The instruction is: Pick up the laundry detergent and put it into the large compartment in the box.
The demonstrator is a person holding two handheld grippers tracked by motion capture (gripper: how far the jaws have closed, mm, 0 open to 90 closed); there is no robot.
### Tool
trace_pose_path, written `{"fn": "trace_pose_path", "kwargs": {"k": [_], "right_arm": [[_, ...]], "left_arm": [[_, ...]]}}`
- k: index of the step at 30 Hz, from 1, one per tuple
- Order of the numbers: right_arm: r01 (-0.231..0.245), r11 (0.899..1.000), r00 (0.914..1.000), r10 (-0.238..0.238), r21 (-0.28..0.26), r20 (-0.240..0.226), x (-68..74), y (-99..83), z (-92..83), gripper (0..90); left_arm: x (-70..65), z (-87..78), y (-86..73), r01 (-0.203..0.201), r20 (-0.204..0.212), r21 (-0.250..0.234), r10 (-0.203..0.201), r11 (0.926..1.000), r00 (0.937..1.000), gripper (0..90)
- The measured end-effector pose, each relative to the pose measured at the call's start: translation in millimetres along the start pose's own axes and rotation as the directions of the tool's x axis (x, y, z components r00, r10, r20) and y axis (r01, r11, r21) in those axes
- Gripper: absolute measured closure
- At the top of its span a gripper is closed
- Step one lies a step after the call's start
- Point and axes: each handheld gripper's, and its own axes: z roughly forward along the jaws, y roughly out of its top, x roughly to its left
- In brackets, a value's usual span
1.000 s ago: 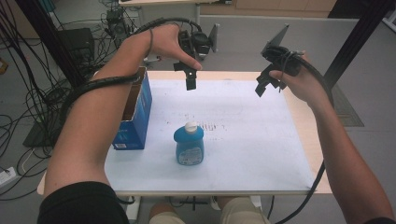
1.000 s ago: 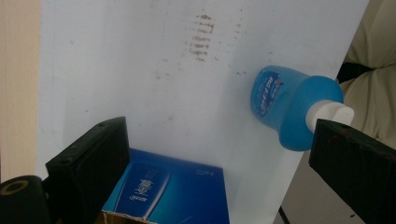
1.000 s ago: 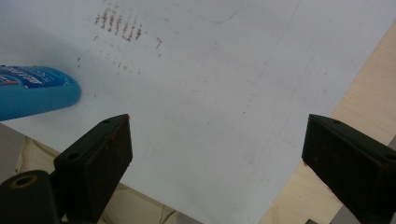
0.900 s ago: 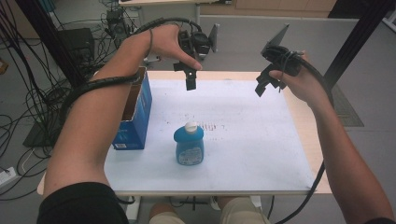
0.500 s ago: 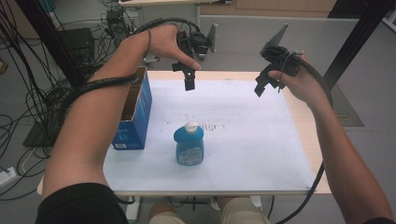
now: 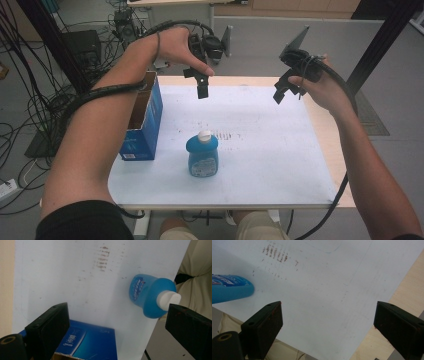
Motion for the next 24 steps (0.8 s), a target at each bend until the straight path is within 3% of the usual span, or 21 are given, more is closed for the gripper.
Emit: {"fn": "trace_pose_path", "kwargs": {"k": [24], "right_arm": [[0.008,1.0,1.0,-0.008,-0.003,-0.001,2.6,-2.0,0.6,8.9]], "left_arm": [[-17.2,-3.6,-1.7,-0.024,0.013,-0.007,0.024,0.9997,0.9996,6.2]]}}
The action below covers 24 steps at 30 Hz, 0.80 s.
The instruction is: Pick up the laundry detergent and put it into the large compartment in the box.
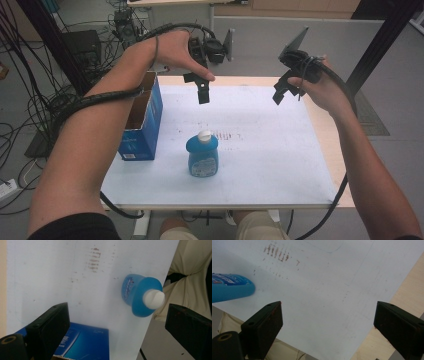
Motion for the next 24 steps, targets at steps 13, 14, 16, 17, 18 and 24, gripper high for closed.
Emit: {"fn": "trace_pose_path", "kwargs": {"k": [13,14,16,17,18,24], "right_arm": [[0.001,1.0,1.0,-0.001,-0.009,-0.001,0.7,-4.4,-2.0,8.9],[0.001,1.0,1.0,-0.001,-0.01,-0.001,1.1,-5.1,-2.3,8.9],[0.002,1.0,1.0,-0.002,-0.01,0.0,1.7,-6.0,-2.8,8.9],[0.002,1.0,1.0,-0.002,-0.01,0.0,1.7,-6.0,-2.8,8.9],[0.004,1.0,1.0,-0.004,-0.012,0.0,2.0,-7.0,-3.2,8.9],[0.005,1.0,1.0,-0.005,-0.014,0.001,4.4,-8.4,-5.1,8.9]], "left_arm": [[-17.7,-5.2,-1.9,-0.015,-0.01,0.001,0.015,0.9999,0.9998,6.1],[-19.1,-5.2,-2.6,-0.015,-0.01,-0.002,0.015,0.9999,0.9998,6.1],[-22.4,-4.9,-3.5,-0.017,-0.011,-0.005,0.017,0.9999,0.9998,6.1],[-23.9,-4.7,-3.8,-0.019,-0.01,-0.005,0.019,0.9998,0.9998,6.1],[-25.5,-4.7,-3.8,-0.021,-0.01,-0.004,0.021,0.9998,0.9997,6.1],[-34.7,-4.0,-4.9,-0.031,-0.013,-0.005,0.031,0.9995,0.9994,5.9]]}}
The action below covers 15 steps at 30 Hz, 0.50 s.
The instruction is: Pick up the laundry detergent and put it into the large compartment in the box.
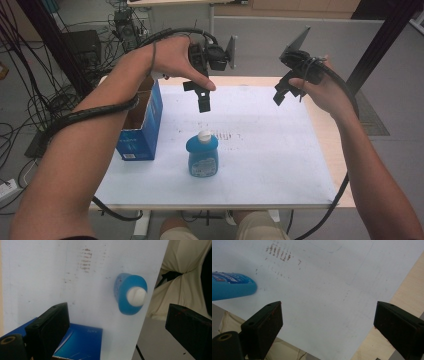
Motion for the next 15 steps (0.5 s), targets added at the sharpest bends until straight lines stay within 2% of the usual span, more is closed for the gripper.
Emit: {"fn": "trace_pose_path", "kwargs": {"k": [7,15], "right_arm": [[0.006,1.0,1.0,-0.006,-0.005,-0.001,2.5,-2.9,-1.4,8.9],[0.008,1.0,1.0,-0.008,-0.009,0.0,3.6,-5.6,-2.3,8.9]], "left_arm": [[-10.2,2.4,-2.0,-0.002,-0.006,0.004,0.002,1.0,1.0,5.7],[-15.8,5.1,-3.9,-0.008,-0.006,0.003,0.008,1.0,0.9999,5.7]]}}
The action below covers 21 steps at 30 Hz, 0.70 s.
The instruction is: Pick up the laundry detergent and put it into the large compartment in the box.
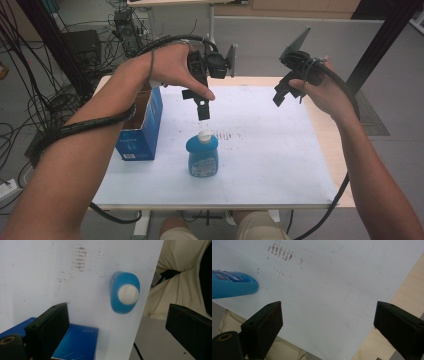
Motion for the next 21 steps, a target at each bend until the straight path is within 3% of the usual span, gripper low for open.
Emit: {"fn": "trace_pose_path", "kwargs": {"k": [21], "right_arm": [[-0.007,1.0,1.0,0.007,-0.004,-0.001,-2.7,-3.6,0.6,8.9]], "left_arm": [[-7.3,26.3,5.2,-0.014,0.008,0.013,0.014,0.9998,0.9999,5.7]]}}
